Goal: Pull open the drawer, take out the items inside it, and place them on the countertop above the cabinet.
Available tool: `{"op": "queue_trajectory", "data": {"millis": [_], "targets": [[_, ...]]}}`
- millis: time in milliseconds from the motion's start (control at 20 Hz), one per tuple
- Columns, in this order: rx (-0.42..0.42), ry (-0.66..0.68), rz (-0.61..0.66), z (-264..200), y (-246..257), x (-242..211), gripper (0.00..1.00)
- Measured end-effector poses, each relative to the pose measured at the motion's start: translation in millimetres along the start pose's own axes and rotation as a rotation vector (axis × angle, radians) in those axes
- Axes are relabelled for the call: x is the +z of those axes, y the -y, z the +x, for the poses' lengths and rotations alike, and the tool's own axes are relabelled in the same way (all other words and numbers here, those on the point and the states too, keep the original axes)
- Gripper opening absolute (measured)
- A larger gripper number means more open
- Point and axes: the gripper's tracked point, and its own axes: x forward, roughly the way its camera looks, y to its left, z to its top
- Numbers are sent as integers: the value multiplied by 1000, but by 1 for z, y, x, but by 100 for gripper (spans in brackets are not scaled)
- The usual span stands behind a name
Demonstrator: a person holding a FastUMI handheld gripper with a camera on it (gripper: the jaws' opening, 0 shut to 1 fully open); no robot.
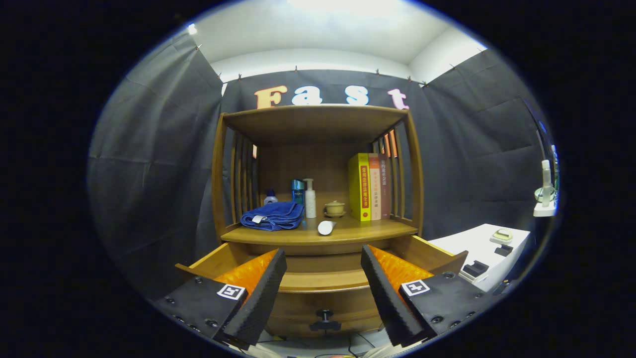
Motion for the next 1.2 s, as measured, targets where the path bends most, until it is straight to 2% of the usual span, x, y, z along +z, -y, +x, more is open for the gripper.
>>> {"op": "queue_trajectory", "data": {"millis": [200,400,650,800,1000,1200], "targets": [[-24,4,-43,-11,6,-46,98],[13,-45,-60,-9,-3,-86,98],[26,-131,0,14,-3,-124,96],[7,-139,-14,28,2,-131,96],[62,-157,5,30,-14,-142,97],[56,-180,66,39,-11,-144,98]]}}
